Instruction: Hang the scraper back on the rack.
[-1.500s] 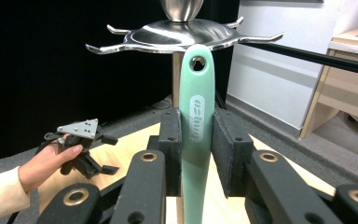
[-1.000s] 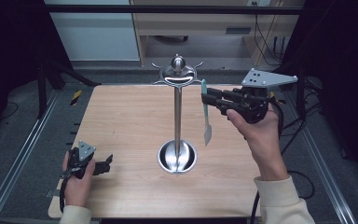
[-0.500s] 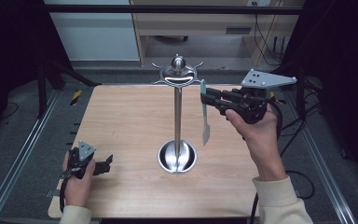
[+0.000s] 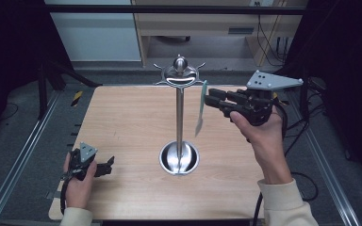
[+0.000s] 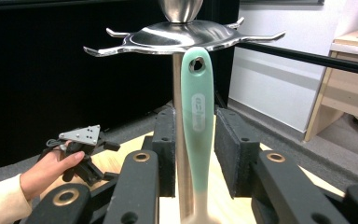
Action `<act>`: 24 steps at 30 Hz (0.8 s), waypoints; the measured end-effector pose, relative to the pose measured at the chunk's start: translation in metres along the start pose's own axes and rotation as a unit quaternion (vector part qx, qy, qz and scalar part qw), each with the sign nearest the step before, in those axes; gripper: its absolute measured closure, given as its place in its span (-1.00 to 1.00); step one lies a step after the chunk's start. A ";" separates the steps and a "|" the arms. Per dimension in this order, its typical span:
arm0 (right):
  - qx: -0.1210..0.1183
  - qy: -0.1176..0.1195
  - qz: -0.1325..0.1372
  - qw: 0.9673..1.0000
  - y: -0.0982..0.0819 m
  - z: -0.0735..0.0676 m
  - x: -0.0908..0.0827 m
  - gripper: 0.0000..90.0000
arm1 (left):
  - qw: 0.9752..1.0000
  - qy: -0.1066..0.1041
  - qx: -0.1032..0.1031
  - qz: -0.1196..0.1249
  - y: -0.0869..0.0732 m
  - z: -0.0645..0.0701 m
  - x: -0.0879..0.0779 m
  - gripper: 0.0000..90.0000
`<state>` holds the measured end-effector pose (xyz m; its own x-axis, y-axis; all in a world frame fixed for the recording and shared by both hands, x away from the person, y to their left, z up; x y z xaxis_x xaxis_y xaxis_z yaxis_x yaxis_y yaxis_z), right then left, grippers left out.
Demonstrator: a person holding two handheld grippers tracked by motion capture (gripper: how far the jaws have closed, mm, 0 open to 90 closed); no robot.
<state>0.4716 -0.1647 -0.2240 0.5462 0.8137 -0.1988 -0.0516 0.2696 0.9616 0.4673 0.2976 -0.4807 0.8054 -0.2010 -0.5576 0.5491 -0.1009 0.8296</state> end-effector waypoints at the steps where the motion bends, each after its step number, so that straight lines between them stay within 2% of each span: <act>1: 0.000 -0.001 0.000 1.000 0.000 0.000 -0.001 0.55 | 1.000 0.000 0.000 0.000 0.000 0.000 0.000 -0.94; 6: -0.003 -0.013 -0.009 1.000 -0.002 0.000 -0.007 0.55 | 1.000 0.001 0.002 -0.003 -0.001 0.000 0.001 -0.94; 7: -0.005 -0.027 -0.018 0.999 -0.004 0.000 -0.010 0.55 | 1.000 0.001 0.003 -0.004 -0.001 0.001 0.001 -0.94; 8: -0.005 -0.027 -0.018 0.999 -0.004 0.000 -0.010 0.55 | 1.000 0.002 0.003 -0.004 -0.001 0.001 0.001 -0.94; 9: -0.010 -0.043 -0.026 0.999 -0.006 -0.001 -0.013 0.54 | 1.000 0.003 0.006 -0.008 -0.002 0.001 0.002 -0.94; 10: -0.010 -0.043 -0.026 0.999 -0.006 -0.001 -0.013 0.54 | 1.000 0.003 0.006 -0.008 -0.002 0.001 0.002 -0.94; 13: -0.015 -0.066 -0.042 0.997 -0.012 -0.003 -0.015 0.48 | 1.000 0.003 0.007 -0.008 -0.002 0.002 0.003 -0.94; 18: -0.019 -0.103 -0.072 0.992 -0.024 -0.004 -0.013 0.14 | 1.000 0.003 0.009 -0.011 -0.003 0.003 0.003 -0.94; 20: -0.018 -0.112 -0.077 0.991 -0.029 -0.004 -0.012 -0.04 | 1.000 0.003 0.009 -0.011 -0.003 0.003 0.004 -0.94; 21: -0.017 -0.125 -0.084 0.988 -0.034 -0.005 -0.010 -0.17 | 1.000 0.003 0.009 -0.012 -0.003 0.003 0.004 -0.94; 23: -0.017 -0.130 -0.084 0.988 -0.038 -0.005 -0.009 -0.23 | 1.000 0.003 0.010 -0.012 -0.004 0.003 0.004 -0.94; 24: -0.014 -0.137 -0.087 0.987 -0.046 -0.005 -0.006 -0.37 | 1.000 0.003 0.011 -0.013 -0.004 0.003 0.003 -0.94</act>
<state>0.4667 -0.1791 -0.2676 0.7538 0.5853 -0.2985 0.0424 0.4101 0.9111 0.4675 0.2945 -0.4855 0.7927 -0.1919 -0.5786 0.5645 -0.1272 0.8156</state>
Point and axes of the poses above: each handheld gripper's, and its own axes: x roughly forward along the jaws, y roughly out of its top, z roughly to its right, the point moved 1 cm from there along x, roughly forward along the jaws, and after that the axes turned 14 degrees about -x, right-handed, at the moved point
